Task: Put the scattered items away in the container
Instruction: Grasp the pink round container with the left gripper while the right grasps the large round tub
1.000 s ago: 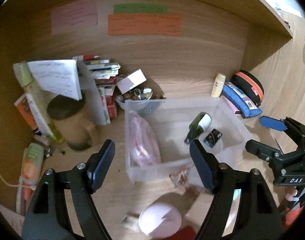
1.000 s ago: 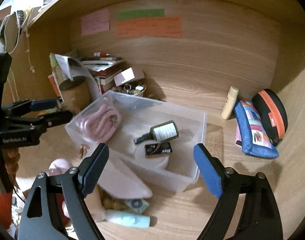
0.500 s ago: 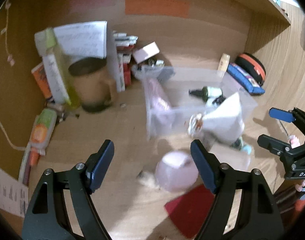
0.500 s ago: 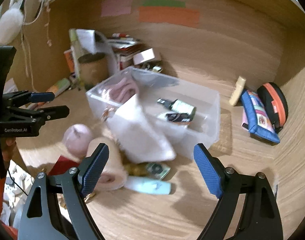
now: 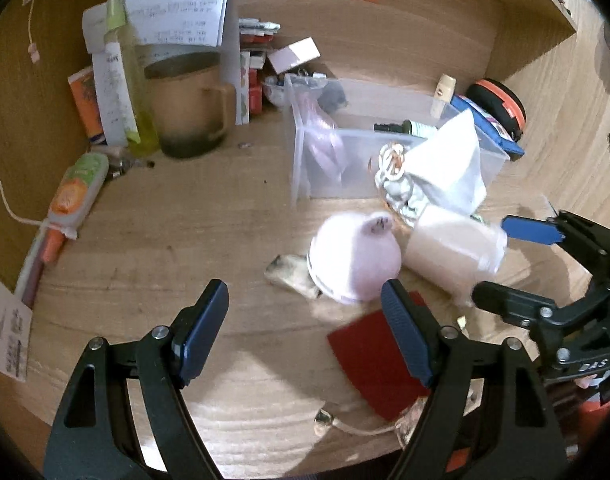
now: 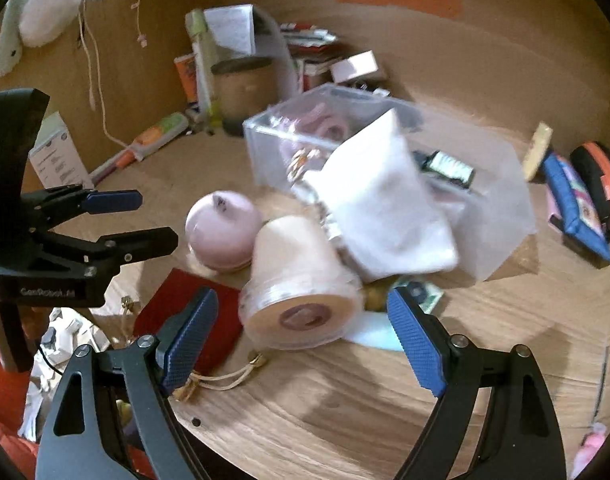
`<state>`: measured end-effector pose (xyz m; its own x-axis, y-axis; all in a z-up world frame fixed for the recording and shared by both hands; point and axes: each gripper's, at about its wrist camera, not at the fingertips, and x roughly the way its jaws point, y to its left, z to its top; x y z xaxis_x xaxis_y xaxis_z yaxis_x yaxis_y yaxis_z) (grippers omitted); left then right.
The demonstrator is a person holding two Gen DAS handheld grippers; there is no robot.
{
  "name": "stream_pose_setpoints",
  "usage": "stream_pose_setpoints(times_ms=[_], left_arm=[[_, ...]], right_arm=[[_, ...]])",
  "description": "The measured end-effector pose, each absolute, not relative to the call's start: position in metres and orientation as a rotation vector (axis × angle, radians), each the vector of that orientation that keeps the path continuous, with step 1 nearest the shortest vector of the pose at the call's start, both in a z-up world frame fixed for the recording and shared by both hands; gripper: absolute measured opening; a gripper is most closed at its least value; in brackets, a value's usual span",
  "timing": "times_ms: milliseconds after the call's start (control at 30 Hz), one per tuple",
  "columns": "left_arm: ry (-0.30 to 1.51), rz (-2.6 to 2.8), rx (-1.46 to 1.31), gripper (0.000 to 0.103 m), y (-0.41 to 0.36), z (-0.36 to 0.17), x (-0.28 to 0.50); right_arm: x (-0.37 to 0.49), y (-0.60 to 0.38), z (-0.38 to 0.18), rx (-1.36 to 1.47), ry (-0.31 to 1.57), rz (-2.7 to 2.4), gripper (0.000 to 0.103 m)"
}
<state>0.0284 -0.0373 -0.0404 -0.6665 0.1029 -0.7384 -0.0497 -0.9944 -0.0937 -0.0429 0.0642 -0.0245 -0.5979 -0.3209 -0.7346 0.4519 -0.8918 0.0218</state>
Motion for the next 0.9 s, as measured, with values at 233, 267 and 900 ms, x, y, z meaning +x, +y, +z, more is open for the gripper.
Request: stream_pose_setpoints(times_ms=[233, 267, 900], left_arm=[[-0.087, 2.748, -1.281, 0.079, -0.028, -0.051, 0.028], [-0.078, 2.747, -1.284, 0.079, -0.026, -0.052, 0.026], [-0.029, 2.695, -1.315, 0.079, -0.003, -0.061, -0.012]], right_arm=[[-0.059, 0.068, -0.045, 1.160, 0.104, -2.424, 0.085], [-0.060, 0.069, -0.046, 1.158, 0.089, -2.427, 0.084], [-0.054, 0.086, -0.021, 1.030, -0.010, -2.448, 0.067]])
